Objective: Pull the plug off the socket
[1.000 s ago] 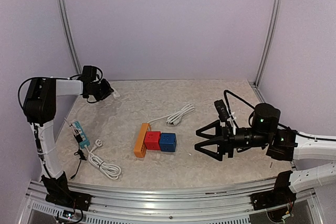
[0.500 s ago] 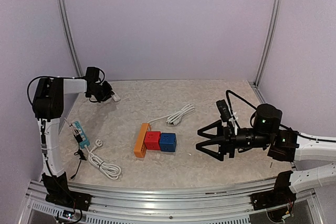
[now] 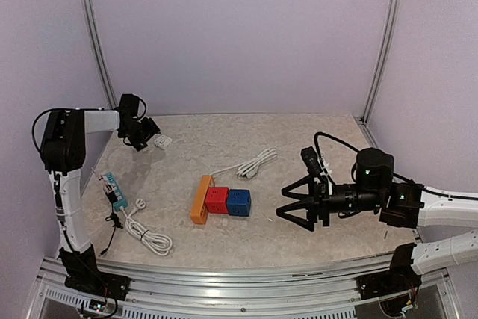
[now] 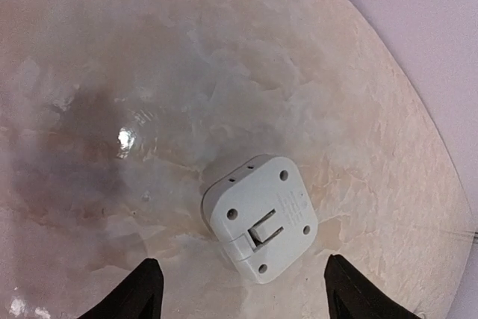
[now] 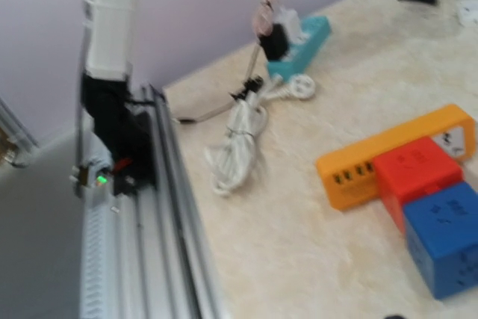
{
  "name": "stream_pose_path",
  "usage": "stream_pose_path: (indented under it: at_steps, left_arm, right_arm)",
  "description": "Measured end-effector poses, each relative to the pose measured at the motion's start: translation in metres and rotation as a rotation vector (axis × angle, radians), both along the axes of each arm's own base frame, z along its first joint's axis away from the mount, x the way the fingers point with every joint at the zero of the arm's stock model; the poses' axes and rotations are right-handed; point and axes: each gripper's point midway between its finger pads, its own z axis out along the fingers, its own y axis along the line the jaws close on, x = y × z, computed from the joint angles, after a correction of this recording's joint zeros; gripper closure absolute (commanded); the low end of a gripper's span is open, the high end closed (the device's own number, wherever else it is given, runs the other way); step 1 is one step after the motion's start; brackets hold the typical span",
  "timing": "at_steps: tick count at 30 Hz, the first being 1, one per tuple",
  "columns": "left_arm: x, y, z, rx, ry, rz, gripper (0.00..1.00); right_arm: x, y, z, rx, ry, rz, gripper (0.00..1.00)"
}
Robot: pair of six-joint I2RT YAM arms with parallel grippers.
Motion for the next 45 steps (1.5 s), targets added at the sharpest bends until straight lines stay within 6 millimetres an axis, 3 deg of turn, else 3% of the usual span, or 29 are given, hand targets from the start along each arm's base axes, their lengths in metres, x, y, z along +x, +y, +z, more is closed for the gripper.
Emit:
stream_pose_path:
  at_steps: [4,7,10,12,14,16,20,25,31,37,45]
  left_arm:
    - [-0.014,0.002,0.048,0.054,-0.061,0.002,0.07]
    - [-0.030,-0.012,0.096,0.109,-0.153,-0.043,0.04]
    - [-0.050,-0.055,0.130,0.163,-0.233,-0.163,0.01]
    - [-0.065,-0.090,0.136,0.188,-0.260,-0.264,0.01]
    - [-0.083,-0.124,0.127,0.201,-0.259,-0.378,0.01]
    - [-0.106,-0.152,0.103,0.211,-0.223,-0.490,0.01]
    - [-0.148,-0.179,0.062,0.233,-0.133,-0.647,0.02]
    - [-0.174,-0.213,0.052,0.240,-0.129,-0.779,0.04]
    - [-0.209,-0.231,0.024,0.200,-0.082,-0.894,0.06]
    - [-0.227,-0.239,0.012,0.138,-0.064,-0.968,0.06]
    - [-0.244,-0.259,0.013,0.087,-0.094,-1.061,0.01]
  right_arm:
    - [0.009,0.000,-0.008,-0.060,-0.038,-0.033,0.18]
    - [0.016,-0.001,-0.016,-0.098,-0.070,-0.056,0.18]
    - [0.022,0.000,-0.027,-0.139,-0.094,-0.071,0.19]
    - [0.027,0.002,-0.036,-0.173,-0.104,-0.078,0.18]
    - [0.031,0.003,-0.047,-0.211,-0.112,-0.085,0.18]
    - [0.035,0.003,-0.056,-0.240,-0.122,-0.092,0.17]
    - [0.041,0.002,-0.063,-0.276,-0.156,-0.110,0.15]
    - [0.047,0.006,-0.068,-0.301,-0.196,-0.109,0.15]
    - [0.051,0.012,-0.067,-0.286,-0.225,-0.106,0.14]
    - [0.053,0.017,-0.066,-0.276,-0.260,-0.093,0.14]
    - [0.054,0.022,-0.107,-0.377,-0.247,-0.044,0.17]
